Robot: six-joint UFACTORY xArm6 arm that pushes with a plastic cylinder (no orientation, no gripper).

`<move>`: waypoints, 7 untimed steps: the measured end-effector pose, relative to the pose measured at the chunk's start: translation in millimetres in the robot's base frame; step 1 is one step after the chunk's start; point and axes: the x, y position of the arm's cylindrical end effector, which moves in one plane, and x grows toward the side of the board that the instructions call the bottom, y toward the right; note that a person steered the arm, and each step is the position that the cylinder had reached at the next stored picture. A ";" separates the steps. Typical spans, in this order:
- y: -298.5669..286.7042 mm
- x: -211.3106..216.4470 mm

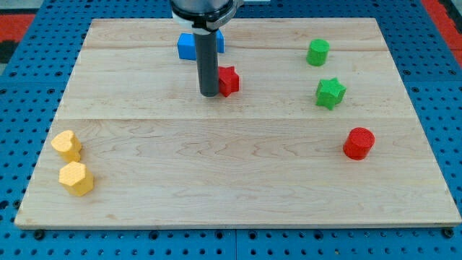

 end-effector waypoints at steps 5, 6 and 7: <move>34.7 -41.9; 48.1 -41.9; 48.1 -43.4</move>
